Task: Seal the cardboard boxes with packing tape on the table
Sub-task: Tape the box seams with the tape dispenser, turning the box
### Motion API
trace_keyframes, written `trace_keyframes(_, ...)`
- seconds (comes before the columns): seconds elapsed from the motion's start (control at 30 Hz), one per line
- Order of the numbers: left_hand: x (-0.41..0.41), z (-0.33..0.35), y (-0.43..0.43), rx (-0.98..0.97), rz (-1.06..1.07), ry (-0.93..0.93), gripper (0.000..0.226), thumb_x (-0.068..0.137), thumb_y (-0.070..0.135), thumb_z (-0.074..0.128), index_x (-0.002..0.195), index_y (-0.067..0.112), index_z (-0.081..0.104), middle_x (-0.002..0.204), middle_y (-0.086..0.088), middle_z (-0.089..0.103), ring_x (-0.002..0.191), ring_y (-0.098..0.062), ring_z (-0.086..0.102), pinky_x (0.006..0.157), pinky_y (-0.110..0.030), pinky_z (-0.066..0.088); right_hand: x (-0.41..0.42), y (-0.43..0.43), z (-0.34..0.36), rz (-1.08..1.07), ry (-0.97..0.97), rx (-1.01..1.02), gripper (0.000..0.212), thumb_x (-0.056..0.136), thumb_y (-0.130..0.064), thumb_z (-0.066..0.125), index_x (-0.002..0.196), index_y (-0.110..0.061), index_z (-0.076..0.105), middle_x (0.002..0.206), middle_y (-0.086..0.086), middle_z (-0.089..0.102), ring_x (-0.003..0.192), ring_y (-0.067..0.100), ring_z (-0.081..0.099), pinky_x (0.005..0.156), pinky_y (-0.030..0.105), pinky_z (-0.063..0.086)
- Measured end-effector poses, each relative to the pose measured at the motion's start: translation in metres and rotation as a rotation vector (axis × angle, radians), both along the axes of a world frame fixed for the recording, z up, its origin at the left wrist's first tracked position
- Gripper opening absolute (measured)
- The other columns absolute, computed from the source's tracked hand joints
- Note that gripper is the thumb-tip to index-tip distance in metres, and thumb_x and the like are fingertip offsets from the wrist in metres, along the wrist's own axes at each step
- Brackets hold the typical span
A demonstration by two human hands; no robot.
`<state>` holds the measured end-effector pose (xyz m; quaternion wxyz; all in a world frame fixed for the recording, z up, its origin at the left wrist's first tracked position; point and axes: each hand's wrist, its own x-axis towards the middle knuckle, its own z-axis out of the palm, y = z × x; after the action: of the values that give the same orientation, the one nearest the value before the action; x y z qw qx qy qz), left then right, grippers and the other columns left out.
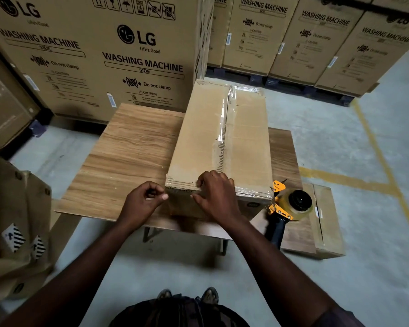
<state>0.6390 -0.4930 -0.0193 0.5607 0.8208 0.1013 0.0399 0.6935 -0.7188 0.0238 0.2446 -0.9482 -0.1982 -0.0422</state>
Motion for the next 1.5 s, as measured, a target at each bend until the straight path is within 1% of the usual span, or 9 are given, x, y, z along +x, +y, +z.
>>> trace_keyframes(0.43,-0.01,-0.021,-0.02,0.03,-0.046,0.274,0.024,0.089,0.009,0.071,0.109,0.021,0.072,0.102,0.007,0.075,0.101,-0.012,0.069,0.087,-0.029,0.052,0.002,0.059,0.008,0.084,-0.053,-0.03,0.033,0.077,-0.044,0.08,0.093,-0.024,0.059,0.09,-0.002,0.065,0.088,0.026,0.06,0.075,0.039,0.04)
trace_keyframes(0.53,-0.011,-0.009,-0.023,0.096,0.282,0.021,0.028,0.093,0.007,0.067,0.12,0.015,0.062,0.106,0.002,0.069,0.098,-0.006,0.067,0.081,-0.015,0.048,0.001,0.054,0.004,0.096,-0.066,-0.048,0.031,0.078,-0.04,0.078,0.097,-0.025,0.058,0.094,-0.003,0.064,0.089,0.026,0.058,0.076,0.04,0.042)
trace_keyframes(0.63,-0.013,0.001,-0.036,0.081,0.165,-0.143,0.051,0.095,0.004,0.054,0.145,0.01,0.044,0.132,0.004,0.059,0.117,0.004,0.057,0.097,-0.012,0.044,0.001,0.052,0.002,0.098,-0.066,-0.043,0.031,0.077,-0.037,0.078,0.098,-0.026,0.058,0.094,-0.005,0.063,0.089,0.024,0.057,0.074,0.038,0.041)
trace_keyframes(0.77,-0.016,-0.006,-0.053,0.191,-0.063,0.074,0.082,0.088,-0.003,0.054,0.159,0.017,0.019,0.126,0.001,0.059,0.111,-0.014,0.057,0.084,-0.021,0.041,-0.001,0.052,0.001,0.08,-0.055,0.002,0.035,0.073,-0.04,0.079,0.095,-0.024,0.059,0.091,-0.003,0.063,0.087,0.025,0.057,0.075,0.04,0.042)
trace_keyframes(0.9,-0.007,-0.012,-0.046,0.232,-0.079,0.32,0.058,0.094,0.011,0.057,0.148,0.019,0.039,0.127,-0.015,0.065,0.116,-0.037,0.061,0.075,-0.027,0.036,-0.002,0.051,0.0,0.077,-0.063,0.014,0.032,0.076,-0.039,0.076,0.098,-0.022,0.06,0.094,-0.001,0.062,0.088,0.027,0.057,0.075,0.04,0.04)
trace_keyframes(1.13,-0.011,0.002,-0.052,0.058,0.126,-0.111,0.077,0.089,-0.015,0.05,0.157,0.011,0.026,0.149,0.003,0.042,0.134,0.01,0.041,0.108,-0.012,0.035,-0.027,0.032,-0.011,0.097,-0.123,0.061,0.037,0.081,-0.022,0.066,0.116,-0.017,0.06,0.115,0.005,0.055,0.101,0.026,0.048,0.084,0.042,0.042)
trace_keyframes(1.3,-0.011,-0.007,-0.048,0.156,-0.052,0.149,0.049,0.097,0.022,0.058,0.145,0.021,0.047,0.125,-0.001,0.065,0.117,-0.024,0.062,0.079,-0.018,0.038,-0.034,0.023,-0.015,0.138,-0.082,0.148,0.047,0.083,-0.019,0.067,0.129,-0.012,0.059,0.128,0.007,0.054,0.112,0.028,0.049,0.097,0.043,0.043)
trace_keyframes(1.4,-0.009,-0.006,-0.039,0.195,0.03,0.195,0.058,0.096,0.011,0.058,0.151,0.015,0.041,0.137,-0.014,0.061,0.12,-0.032,0.06,0.086,-0.023,0.039,-0.036,0.018,-0.011,0.157,-0.08,0.182,0.048,0.086,-0.019,0.065,0.132,-0.008,0.058,0.134,0.008,0.053,0.12,0.027,0.048,0.104,0.042,0.042)
trace_keyframes(1.5,-0.012,0.012,-0.048,0.309,0.083,-0.103,0.067,0.09,-0.002,0.053,0.154,0.009,0.036,0.151,-0.011,0.048,0.133,-0.024,0.051,0.105,-0.023,0.036,-0.038,0.015,-0.011,0.141,-0.06,0.142,0.057,0.09,-0.022,0.059,0.144,-0.005,0.048,0.151,0.012,0.045,0.14,0.03,0.039,0.121,0.042,0.028)
